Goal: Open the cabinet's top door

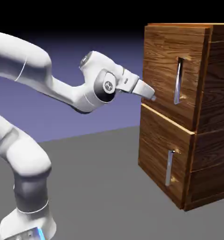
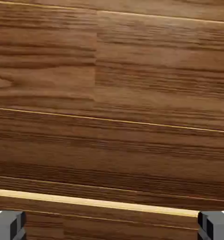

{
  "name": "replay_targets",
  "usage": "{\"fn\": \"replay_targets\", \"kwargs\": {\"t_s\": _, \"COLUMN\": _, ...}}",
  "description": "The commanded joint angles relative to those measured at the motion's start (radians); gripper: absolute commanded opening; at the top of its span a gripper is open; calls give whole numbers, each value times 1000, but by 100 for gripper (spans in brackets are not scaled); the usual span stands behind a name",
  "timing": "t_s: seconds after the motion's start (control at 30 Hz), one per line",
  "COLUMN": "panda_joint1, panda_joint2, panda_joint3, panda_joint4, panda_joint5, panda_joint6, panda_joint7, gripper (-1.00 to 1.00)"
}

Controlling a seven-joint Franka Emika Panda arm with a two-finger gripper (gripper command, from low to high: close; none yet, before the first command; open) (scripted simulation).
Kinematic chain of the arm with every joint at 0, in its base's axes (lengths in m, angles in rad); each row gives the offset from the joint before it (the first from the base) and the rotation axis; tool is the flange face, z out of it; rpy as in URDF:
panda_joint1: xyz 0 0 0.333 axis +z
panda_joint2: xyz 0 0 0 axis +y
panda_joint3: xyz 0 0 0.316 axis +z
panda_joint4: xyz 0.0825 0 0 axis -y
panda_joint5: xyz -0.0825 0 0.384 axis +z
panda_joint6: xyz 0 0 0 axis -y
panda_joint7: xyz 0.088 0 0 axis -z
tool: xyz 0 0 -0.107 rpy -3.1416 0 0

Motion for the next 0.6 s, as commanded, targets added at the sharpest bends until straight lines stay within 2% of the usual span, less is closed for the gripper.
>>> {"fn": "replay_targets", "kwargs": {"t_s": 0.0, "panda_joint1": 13, "panda_joint2": -5, "panda_joint3": -14, "panda_joint4": 7, "panda_joint5": -44, "panda_joint6": -2, "panda_joint7": 34, "gripper": 0}}
{"fn": "replay_targets", "kwargs": {"t_s": 0.57, "panda_joint1": 230, "panda_joint2": -95, "panda_joint3": -255, "panda_joint4": 125, "panda_joint5": -783, "panda_joint6": -31, "panda_joint7": 610, "gripper": 0}}
